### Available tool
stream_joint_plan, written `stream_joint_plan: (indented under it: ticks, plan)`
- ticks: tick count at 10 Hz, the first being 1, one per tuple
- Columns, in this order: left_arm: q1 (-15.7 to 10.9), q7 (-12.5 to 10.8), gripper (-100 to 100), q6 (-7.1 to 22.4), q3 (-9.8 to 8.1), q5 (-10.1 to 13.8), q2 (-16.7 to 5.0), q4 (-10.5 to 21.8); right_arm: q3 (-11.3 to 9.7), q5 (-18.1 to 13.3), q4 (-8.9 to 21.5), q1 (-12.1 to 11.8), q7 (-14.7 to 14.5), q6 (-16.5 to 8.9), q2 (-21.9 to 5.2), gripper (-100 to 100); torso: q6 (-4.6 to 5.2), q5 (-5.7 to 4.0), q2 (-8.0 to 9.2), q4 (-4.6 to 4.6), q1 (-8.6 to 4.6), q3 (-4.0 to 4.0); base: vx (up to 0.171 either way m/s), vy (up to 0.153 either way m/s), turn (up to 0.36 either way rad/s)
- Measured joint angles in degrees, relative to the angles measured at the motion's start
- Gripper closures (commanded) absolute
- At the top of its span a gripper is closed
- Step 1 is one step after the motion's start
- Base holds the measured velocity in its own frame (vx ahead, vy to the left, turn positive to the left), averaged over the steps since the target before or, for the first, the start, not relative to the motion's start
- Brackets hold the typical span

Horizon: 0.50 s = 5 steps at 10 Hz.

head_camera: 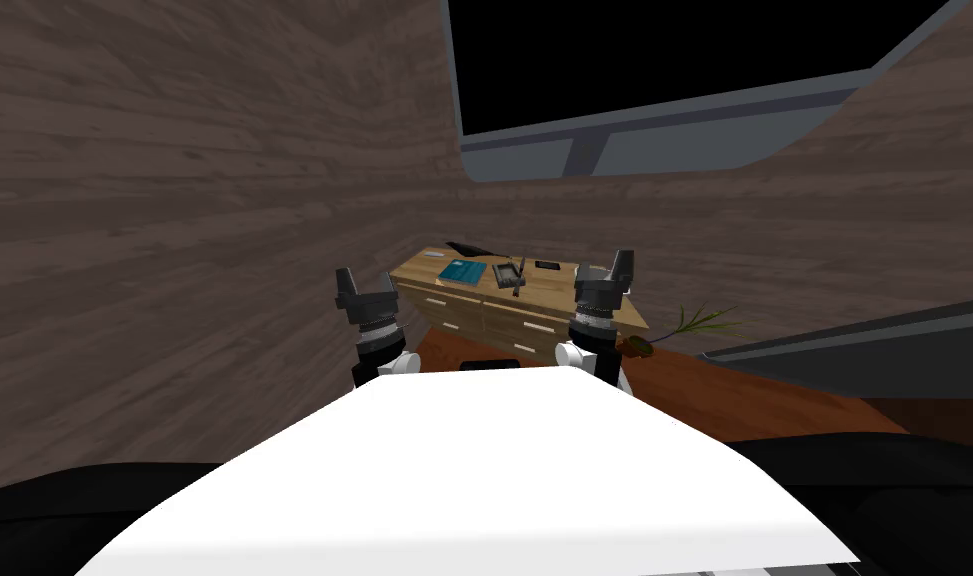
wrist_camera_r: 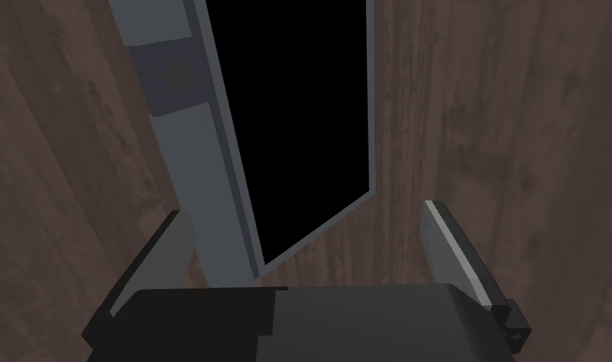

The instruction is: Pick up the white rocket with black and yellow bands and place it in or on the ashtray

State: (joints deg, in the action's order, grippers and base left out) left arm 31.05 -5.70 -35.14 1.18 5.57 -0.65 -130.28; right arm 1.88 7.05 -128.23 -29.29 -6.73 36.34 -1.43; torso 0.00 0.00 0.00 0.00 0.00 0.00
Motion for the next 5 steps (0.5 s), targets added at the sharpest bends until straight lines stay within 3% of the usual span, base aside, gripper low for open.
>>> stream_joint_plan:
  ticks: [5]
  plan:
    - [0.0, 0.0, 0, 0.0, -0.01, 0.0, 0.0, 0.0, -2.9, 5.2, 2.7, 2.8, 4.3, -4.2, -4.7, -100, -0.01, -0.1, 0.36, 0.08, -0.4, 0.21, -0.086, -0.101, 0.102]
